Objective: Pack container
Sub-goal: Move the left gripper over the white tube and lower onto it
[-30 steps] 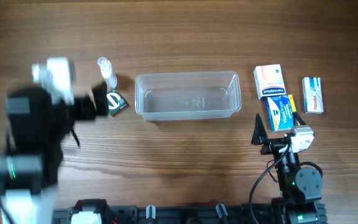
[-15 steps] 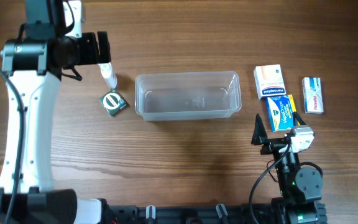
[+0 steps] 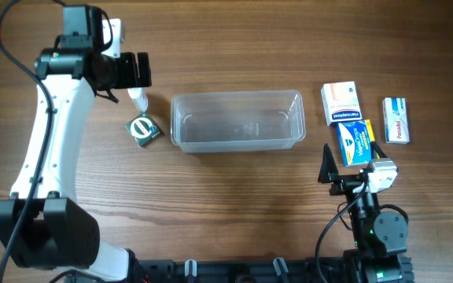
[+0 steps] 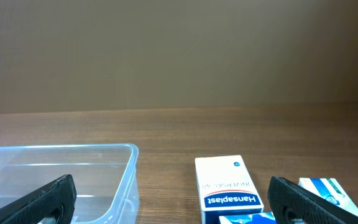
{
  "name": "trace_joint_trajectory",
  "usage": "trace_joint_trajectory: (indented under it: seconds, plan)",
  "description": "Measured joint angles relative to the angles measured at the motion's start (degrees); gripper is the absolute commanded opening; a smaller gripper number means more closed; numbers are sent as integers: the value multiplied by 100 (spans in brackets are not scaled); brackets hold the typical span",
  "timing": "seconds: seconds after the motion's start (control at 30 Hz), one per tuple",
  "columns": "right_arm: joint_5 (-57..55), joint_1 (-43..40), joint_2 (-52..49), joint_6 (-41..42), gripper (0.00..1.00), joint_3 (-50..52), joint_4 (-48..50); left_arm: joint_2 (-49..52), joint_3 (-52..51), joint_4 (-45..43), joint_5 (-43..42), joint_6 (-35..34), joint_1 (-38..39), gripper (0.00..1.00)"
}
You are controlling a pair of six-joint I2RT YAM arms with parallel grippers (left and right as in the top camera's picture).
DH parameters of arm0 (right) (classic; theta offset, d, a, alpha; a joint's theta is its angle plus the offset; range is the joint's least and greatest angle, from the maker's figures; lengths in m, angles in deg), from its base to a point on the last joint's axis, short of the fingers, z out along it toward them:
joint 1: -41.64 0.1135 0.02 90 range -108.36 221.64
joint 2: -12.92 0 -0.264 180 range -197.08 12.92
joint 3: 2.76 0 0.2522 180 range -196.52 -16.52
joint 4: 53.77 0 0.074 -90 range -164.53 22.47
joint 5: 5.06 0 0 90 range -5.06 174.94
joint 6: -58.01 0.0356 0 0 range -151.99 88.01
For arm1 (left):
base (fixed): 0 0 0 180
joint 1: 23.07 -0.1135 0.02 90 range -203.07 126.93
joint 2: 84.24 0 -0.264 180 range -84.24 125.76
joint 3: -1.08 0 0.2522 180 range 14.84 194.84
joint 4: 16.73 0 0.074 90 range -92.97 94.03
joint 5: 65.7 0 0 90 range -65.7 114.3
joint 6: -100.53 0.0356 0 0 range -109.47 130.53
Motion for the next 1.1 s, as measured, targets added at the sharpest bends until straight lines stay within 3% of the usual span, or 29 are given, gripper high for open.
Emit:
trace_joint_trajectory:
  seconds: [0.17,0.63,0.83,1.1]
  plan:
    - [0,0,0,0,100,0,0,55,-431,-494,-20,2,-4,100]
    - [2,0,0,0,100,0,0,1001,-485,-721,74,9,-4,96]
    - [2,0,0,0,100,0,0,1060,-490,-754,208,50,-4,80]
    - [2,-2,2,0,100,0,0,1095,-490,-787,315,81,-4,71]
